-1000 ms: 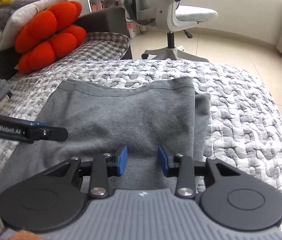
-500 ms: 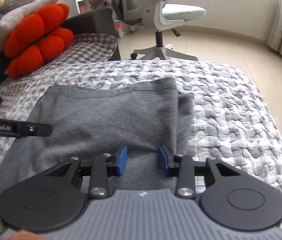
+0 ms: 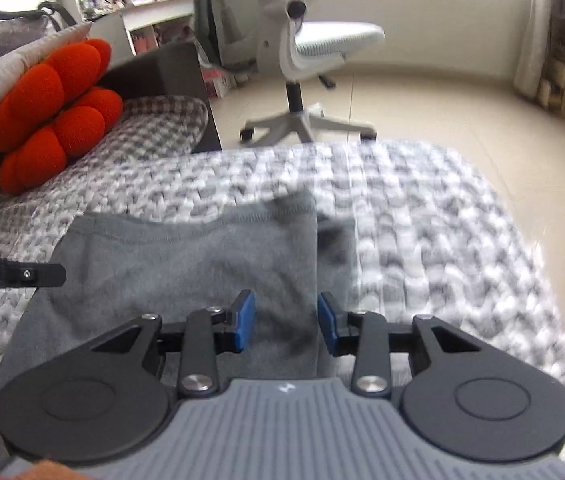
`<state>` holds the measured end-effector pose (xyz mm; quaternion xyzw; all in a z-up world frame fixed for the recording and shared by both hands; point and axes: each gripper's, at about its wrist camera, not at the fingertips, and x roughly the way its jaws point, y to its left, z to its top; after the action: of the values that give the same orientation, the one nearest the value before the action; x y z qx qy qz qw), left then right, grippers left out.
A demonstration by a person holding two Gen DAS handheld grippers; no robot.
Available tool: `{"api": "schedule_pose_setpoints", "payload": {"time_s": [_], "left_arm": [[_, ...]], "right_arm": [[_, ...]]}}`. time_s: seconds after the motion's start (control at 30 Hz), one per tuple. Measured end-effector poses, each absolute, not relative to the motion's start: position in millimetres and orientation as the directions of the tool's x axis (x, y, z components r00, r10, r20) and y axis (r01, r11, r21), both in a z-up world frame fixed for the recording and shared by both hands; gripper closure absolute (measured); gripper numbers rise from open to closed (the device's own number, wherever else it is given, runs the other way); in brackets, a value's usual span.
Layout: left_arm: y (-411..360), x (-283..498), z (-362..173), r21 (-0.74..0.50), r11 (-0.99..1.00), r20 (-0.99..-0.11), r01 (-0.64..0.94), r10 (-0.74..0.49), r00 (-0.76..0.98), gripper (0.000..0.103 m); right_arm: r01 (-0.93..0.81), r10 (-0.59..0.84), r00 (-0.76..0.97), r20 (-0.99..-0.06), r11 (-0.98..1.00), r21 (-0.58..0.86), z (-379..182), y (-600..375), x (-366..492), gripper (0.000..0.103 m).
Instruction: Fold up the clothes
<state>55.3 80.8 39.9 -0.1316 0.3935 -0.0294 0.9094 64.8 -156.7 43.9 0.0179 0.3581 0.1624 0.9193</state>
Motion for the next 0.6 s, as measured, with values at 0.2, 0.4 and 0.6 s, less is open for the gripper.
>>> {"api": "schedule_pose_setpoints", "payload": {"time_s": [0.2,0.4,0.6], "left_arm": [[67,67,34,-0.274,0.961,-0.706,0.036,-0.227,0.671,0.039],[76,70,22,-0.261,0.965,-0.741,-0.021,-0.186,0.645,0.039],[76,66,26,-0.263,0.964,-0.739,-0.019,-0.189,0.647,0.039]], "right_arm": [[-0.362,0.364,0.667,-0.65,0.921,0.144,39,-140,70,0.064],[-0.31,0.301,0.659,-0.689,0.944,0.115,27,-149,85,0.067],[-0.236,0.262,0.666,-0.698,0.962,0.135,32,-171,87,0.067]]}}
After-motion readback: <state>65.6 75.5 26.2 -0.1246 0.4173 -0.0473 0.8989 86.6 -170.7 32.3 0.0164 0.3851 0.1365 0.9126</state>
